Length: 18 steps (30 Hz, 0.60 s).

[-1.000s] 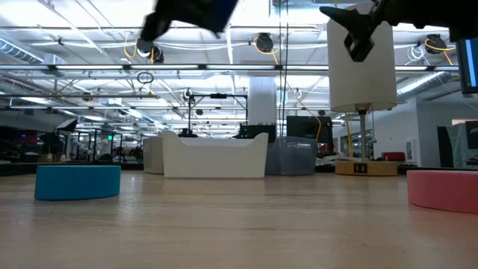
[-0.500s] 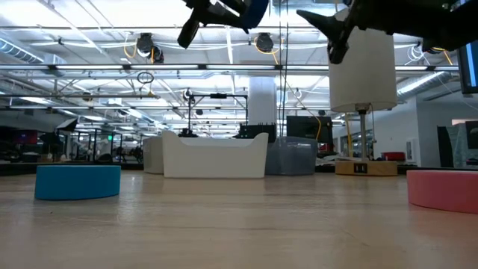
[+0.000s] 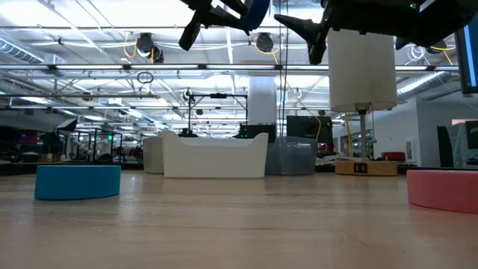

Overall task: Pick and place Stapler, Stapler remover, tape
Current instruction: Put the dark blue tape into the black bin

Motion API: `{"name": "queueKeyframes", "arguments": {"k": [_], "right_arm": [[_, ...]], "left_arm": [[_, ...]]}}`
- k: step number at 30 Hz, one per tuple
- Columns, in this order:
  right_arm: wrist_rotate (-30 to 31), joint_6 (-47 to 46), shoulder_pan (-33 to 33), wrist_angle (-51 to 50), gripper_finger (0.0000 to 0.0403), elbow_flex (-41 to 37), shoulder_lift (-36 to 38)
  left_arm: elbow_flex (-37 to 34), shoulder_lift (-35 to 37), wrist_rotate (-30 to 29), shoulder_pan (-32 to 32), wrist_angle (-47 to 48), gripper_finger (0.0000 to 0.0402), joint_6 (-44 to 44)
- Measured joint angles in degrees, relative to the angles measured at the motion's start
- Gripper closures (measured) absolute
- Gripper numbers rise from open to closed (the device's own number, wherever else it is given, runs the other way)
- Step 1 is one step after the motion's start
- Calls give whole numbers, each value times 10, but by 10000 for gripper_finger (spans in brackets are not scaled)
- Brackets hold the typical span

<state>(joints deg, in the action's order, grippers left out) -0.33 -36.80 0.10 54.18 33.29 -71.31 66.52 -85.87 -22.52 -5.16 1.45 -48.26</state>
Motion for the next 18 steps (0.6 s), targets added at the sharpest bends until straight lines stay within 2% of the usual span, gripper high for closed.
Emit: {"name": "queueKeyframes", "arguments": {"k": [7, 18], "right_arm": [[-3, 4, -4, -23, 165, 38, -38], [-15, 0, -7, -54, 168, 58, -43]], "left_arm": [[0, -5, 10, 2, 1, 366, -3], [0, -16, 8, 14, -7, 366, -3]]}}
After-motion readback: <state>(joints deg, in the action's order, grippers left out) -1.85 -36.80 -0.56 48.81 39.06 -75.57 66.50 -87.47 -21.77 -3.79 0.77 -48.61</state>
